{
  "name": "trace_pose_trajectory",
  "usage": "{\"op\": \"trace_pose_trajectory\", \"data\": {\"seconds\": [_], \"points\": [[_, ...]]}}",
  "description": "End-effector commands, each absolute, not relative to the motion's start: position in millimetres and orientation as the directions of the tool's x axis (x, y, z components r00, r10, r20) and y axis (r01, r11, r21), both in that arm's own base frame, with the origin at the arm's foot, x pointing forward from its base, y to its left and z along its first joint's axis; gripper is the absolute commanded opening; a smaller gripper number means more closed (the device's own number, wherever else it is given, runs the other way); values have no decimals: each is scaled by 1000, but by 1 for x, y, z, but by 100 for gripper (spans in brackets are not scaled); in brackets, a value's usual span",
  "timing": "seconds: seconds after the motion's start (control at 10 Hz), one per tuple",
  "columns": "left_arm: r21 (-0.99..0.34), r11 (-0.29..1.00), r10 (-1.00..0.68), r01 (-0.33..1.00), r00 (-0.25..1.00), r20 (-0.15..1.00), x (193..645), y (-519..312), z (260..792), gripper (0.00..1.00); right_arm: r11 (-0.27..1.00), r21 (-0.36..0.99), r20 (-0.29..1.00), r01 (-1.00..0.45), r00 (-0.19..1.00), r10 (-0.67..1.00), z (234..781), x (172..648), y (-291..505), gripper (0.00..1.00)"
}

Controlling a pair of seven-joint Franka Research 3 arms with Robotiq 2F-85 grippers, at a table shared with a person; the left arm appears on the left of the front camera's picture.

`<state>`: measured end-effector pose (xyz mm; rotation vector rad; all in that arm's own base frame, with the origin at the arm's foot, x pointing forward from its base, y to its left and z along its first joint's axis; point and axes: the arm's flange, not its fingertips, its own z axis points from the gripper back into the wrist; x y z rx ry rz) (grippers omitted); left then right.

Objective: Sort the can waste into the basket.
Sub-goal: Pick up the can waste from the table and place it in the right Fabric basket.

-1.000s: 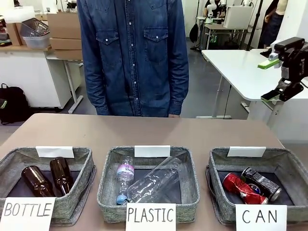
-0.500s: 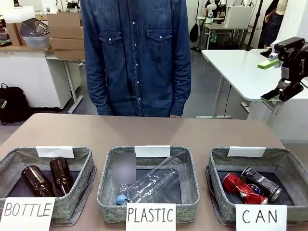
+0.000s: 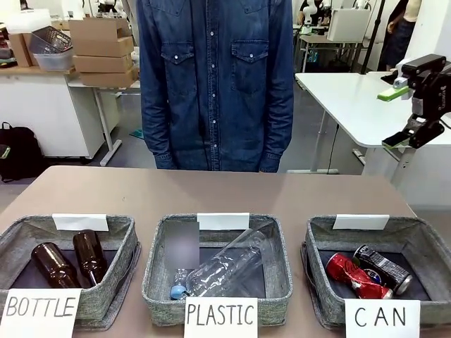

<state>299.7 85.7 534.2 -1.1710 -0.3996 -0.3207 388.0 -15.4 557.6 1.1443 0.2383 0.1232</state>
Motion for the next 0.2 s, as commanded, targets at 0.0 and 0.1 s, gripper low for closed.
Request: {"op": "trace_pose_trajectory", "data": {"seconds": [0.0,0.1], "points": [[-813,355,-57,461,879,474,298,88,533,100,405,914,-109,8,968,227,559,388,-13,100],[-813,355,-57,461,879,474,298,88,533,100,405,914,-109,8,968,227,559,388,-13,100]]}}
